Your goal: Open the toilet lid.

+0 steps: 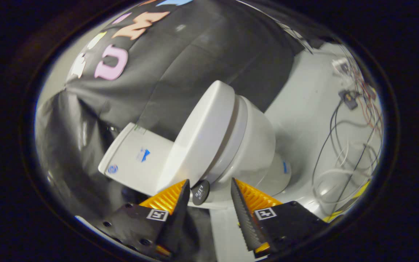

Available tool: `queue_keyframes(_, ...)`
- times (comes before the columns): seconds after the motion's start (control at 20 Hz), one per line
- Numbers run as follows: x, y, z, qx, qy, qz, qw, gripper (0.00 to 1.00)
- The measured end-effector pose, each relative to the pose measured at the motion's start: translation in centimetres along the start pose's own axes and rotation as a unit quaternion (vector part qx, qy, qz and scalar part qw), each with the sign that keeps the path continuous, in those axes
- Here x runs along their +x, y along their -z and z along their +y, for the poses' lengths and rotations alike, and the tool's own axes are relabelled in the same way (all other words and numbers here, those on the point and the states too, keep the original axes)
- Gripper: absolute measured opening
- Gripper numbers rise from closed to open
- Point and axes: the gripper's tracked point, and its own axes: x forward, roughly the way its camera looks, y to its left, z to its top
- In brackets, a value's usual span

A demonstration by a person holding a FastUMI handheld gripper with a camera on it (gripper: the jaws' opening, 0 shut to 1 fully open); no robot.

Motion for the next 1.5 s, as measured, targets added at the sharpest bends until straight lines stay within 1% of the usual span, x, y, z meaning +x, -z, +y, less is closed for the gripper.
queue_keyframes(0.05, 0.8, 0.2, 0.3, 0.01, -0.008, -0.005, 1.0, 0.64)
queue_keyframes(0.1, 1.2, 1.1, 0.5, 0.015, -0.019, 0.007, 1.0, 0.57)
queue_keyframes(0.2, 1.0, 0.7, 1.0, 0.053, -0.026, 0.001, 0.998, 0.44)
queue_keyframes(0.3, 1.0, 1.2, 0.9, 0.073, -0.029, 0.014, 0.997, 0.43)
queue_keyframes(0.4, 0.5, 2.0, 0.0, 0.088, -0.006, 0.034, 0.996, 0.27)
queue_keyframes(0.5, 1.1, 2.1, -0.3, 0.116, -0.009, 0.032, 0.993, 0.1)
queue_keyframes(0.6, 1.4, 1.6, 0.1, 0.142, -0.016, 0.021, 0.99, 0.09)
queue_keyframes(0.75, 1.7, 1.6, 0.3, 0.149, 0.004, 0.017, 0.989, 0.05)
queue_keyframes(0.85, 1.6, 1.9, 0.3, 0.13, 0.026, 0.024, 0.991, 0.04)
queue_keyframes(0.95, 1.4, 2.1, 0.0, 0.142, 0.041, 0.029, 0.989, 0.04)
queue_keyframes(1.0, 0.8, 6.5, 1.9, 0.167, 0.042, 0.023, 0.985, 0.04)
queue_keyframes(1.05, 1.9, 1.7, -0.3, 0.159, 0.05, 0.025, 0.986, 0.01)
queue_keyframes(1.15, 1.7, 1.4, -0.2, 0.181, 0.062, 0.019, 0.981, 0.01)
queue_keyframes(1.2, 1.6, 1.4, -0.1, 0.179, 0.072, 0.016, 0.981, 0.01)
queue_keyframes(1.3, 1.2, 1.7, -0.2, 0.153, 0.095, 0.017, 0.983, 0.01)
queue_keyframes(1.35, 1.1, 2.1, -0.2, 0.15, 0.102, 0.02, 0.983, 0.01)
queue_keyframes(1.45, 1.0, 1.4, 0.8, 0.151, 0.105, 0.015, 0.983, 0.01)
queue_keyframes(1.5, 1.1, 1.1, 1.2, 0.138, 0.108, 0.018, 0.984, 0.01)
